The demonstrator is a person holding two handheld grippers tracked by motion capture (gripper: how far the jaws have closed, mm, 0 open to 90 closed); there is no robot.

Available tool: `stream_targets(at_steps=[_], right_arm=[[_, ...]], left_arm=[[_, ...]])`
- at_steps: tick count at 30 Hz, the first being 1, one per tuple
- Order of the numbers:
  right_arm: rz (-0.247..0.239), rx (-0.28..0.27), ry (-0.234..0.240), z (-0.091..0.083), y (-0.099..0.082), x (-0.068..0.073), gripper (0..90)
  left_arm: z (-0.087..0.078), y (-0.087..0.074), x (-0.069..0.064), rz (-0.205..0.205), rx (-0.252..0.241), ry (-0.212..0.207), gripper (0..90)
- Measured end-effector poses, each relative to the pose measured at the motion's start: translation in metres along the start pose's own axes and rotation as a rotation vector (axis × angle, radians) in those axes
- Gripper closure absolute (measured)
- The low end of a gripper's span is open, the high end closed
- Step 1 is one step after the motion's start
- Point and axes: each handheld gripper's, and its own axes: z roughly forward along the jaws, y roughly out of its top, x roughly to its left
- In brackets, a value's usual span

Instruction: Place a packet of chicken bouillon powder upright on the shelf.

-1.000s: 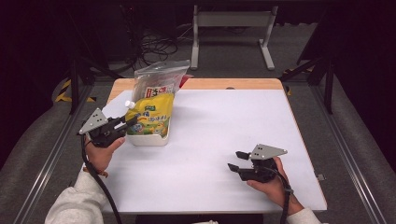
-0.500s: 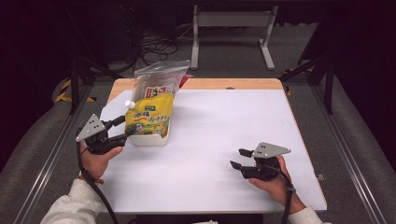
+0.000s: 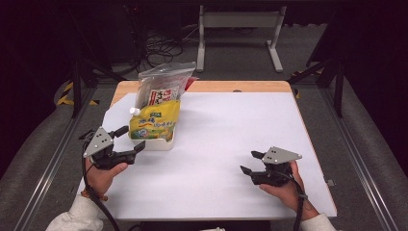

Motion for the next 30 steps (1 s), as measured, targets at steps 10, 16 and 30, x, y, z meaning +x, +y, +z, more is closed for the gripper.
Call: stream_targets(at_steps=[10, 16, 30], right_arm=[[0.019, 0.001, -0.041, -0.008, -0.007, -0.008, 24.3], [0.018, 0.010, -0.078, -0.014, -0.013, -0.009, 17.6], [-0.007, 0.028, -0.091, -0.025, -0.037, -0.008, 8.3]], left_arm=[[-0.010, -0.018, -0.012, 0.007, 0.065, -0.018, 17.1], [-0.004, -0.033, -0.037, 0.031, 0.125, -0.083, 16.7], [0.036, -0.045, -0.075, 0.127, 0.279, -0.248, 13.1]])
